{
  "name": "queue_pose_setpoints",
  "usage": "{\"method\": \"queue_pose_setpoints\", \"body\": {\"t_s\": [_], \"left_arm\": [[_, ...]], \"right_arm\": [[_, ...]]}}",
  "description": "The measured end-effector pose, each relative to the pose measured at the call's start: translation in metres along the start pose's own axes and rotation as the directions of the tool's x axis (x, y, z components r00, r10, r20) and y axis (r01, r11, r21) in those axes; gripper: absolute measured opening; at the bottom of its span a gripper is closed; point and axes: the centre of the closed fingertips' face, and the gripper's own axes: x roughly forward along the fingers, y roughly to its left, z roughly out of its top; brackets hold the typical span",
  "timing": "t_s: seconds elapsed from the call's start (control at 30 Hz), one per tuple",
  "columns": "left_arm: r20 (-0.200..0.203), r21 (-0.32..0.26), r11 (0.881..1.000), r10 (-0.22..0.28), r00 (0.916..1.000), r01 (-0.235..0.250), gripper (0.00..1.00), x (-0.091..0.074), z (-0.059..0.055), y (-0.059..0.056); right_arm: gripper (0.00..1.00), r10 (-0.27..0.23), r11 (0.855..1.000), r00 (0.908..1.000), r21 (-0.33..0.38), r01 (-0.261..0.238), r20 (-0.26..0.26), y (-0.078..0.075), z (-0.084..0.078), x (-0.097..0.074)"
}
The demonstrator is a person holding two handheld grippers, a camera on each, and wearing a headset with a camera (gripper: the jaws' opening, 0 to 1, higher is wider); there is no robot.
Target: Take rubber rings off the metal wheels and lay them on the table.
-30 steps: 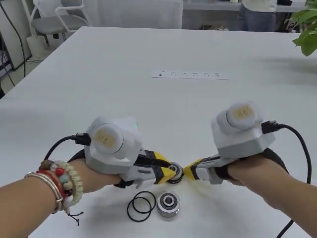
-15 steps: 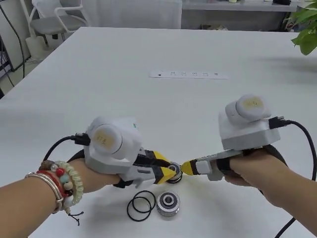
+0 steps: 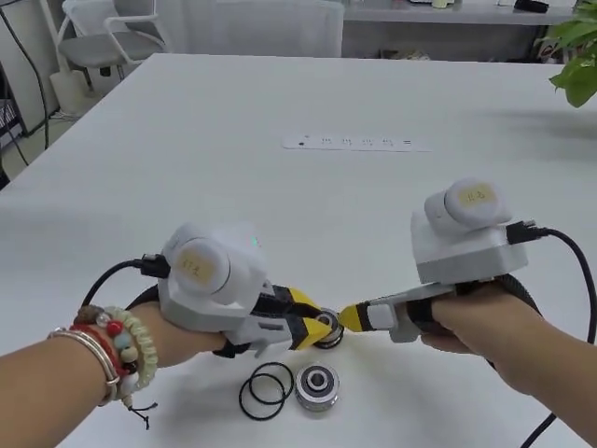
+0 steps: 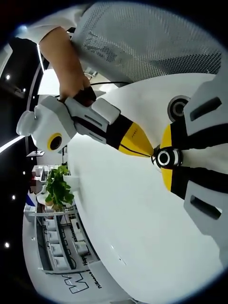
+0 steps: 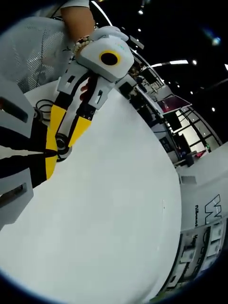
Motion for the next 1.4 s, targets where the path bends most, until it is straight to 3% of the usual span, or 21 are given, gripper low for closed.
{"method": "queue_pose_setpoints", "body": {"t_s": [0.73, 0.83, 0.87, 0.9, 0.93, 0.97, 1.1, 1.4], "left_arm": [[0.006, 0.003, 1.0, -0.003, 1.0, 0.003, 0.08, 0.0, 0.001, 0.0], [0.007, 0.002, 1.0, -0.001, 1.0, 0.001, 0.08, 0.001, 0.001, 0.0], [0.008, 0.0, 1.0, 0.001, 1.0, -0.001, 0.08, 0.001, 0.001, 0.001], [0.009, 0.0, 1.0, 0.003, 1.0, -0.003, 0.08, 0.001, 0.001, 0.001], [0.009, -0.003, 1.0, 0.006, 0.9999, -0.006, 0.08, 0.001, 0.001, 0.001], [0.009, -0.003, 1.0, 0.006, 0.9999, -0.006, 0.08, 0.001, 0.001, 0.001], [0.008, -0.018, 1.0, 0.01, 0.9999, -0.01, 0.08, 0.001, 0.001, 0.001], [-0.055, -0.026, 1.0, 0.012, 0.9984, -0.014, 0.08, 0.002, 0.003, 0.001]], "right_arm": [[0.0, 0.01, 0.999, 1.0, -0.044, -0.01, 0.002, 0.006, 0.004, -0.001], [0.0, 0.056, 0.998, 0.9982, -0.03, -0.055, 0.023, 0.015, 0.01, 0.0], [0.0, 0.103, 0.995, 0.9905, -0.028, -0.101, 0.091, 0.026, 0.023, -0.001], [0.0, 0.1, 0.995, 0.9909, -0.01, -0.099, 0.09, 0.027, 0.025, -0.003], [0.0, 0.023, 0.998, 0.9989, -0.052, -0.021, 0.04, 0.016, 0.019, -0.002], [0.0, 0.019, 0.996, 0.9985, -0.085, -0.014, 0.052, 0.016, 0.02, -0.001], [0.0, 0.03, 0.998, 0.9991, -0.059, -0.028, 0.031, 0.013, 0.012, 0.001], [0.0, -0.02, 0.999, 0.9998, -0.042, 0.02, -0.002, 0.001, 0.004, 0.004]]}}
